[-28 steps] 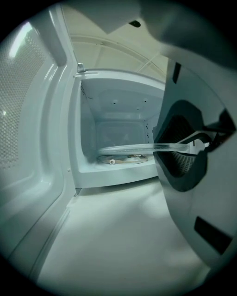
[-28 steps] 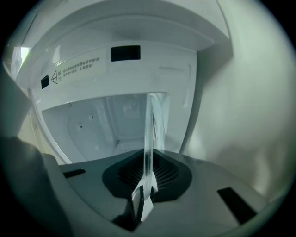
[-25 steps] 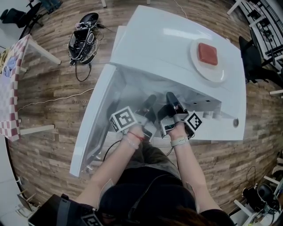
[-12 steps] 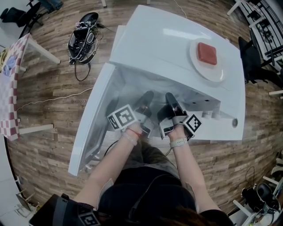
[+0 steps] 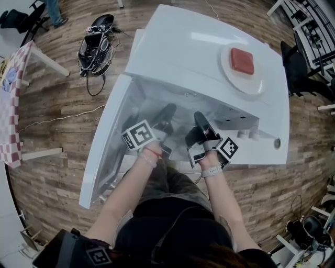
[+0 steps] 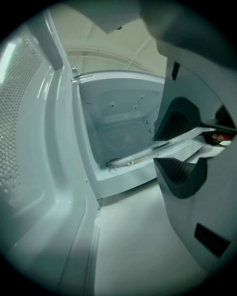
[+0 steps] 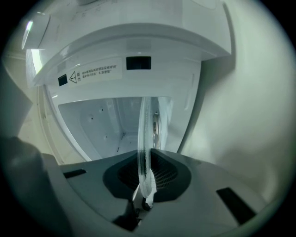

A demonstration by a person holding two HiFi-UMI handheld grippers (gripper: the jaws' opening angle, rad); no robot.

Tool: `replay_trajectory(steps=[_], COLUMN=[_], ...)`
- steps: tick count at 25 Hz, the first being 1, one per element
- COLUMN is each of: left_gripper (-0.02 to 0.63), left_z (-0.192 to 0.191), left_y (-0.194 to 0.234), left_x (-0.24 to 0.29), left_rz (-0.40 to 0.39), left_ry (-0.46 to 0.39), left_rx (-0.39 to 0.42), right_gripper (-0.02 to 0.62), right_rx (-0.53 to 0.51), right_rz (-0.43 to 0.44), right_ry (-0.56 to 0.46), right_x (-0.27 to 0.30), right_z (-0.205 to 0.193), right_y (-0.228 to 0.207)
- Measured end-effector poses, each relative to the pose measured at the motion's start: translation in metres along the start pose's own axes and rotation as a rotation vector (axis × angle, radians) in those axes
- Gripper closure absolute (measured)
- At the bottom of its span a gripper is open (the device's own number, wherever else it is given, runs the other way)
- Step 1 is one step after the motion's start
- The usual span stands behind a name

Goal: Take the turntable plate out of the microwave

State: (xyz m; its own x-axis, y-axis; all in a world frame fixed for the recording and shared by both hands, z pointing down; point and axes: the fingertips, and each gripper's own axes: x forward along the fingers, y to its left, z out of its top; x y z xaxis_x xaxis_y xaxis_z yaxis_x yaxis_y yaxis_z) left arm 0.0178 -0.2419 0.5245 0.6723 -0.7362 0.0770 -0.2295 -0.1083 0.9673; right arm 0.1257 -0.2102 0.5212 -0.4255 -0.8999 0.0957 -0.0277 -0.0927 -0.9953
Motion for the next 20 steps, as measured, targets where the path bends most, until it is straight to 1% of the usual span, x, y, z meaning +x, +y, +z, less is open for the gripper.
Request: replay_trajectory(steps=[2, 12, 15, 16, 17, 20], left_gripper=[0.502, 0.502, 0.502, 0.505, 0.527, 0.54], left_z=[0.0, 0.005, 0.006, 0.007, 0.007, 0.006], left_y=[0.001, 0.009, 0.009, 0.008, 0.007, 0.007], left_x=[0.0, 0.001, 0.001, 0.001, 0.0, 0.0], left_rz=[-0.003, -0.032, -0.036, -0.036, -0.034, -0.031], left_ry=[0.0, -0.029, -0.036, -0.04, -0.043, -0.054], left_rx=[0.008, -0.076, -0.073, -0.066, -0.06, -0.07], right_gripper=[0.555, 0.555, 0.555, 0.555, 0.555, 0.555], right_rx=[-0.001, -0.022, -0.036, -0.04, -0.043, -0.043], right_rz=[0.005, 0.018, 0.021, 0.021, 0.022, 0.023], right_ry=[0.006, 0.044, 0.052, 0.052, 0.052, 0.05], right_x=[-0.002, -0.011, -0.012, -0.013, -0.014, -0.016], right_z=[-0.001, -0.007, -0.009, -0.01, -0.011, -0.011], right_y=[0.0, -0.001, -0.001, -0.001, -0.002, -0.003])
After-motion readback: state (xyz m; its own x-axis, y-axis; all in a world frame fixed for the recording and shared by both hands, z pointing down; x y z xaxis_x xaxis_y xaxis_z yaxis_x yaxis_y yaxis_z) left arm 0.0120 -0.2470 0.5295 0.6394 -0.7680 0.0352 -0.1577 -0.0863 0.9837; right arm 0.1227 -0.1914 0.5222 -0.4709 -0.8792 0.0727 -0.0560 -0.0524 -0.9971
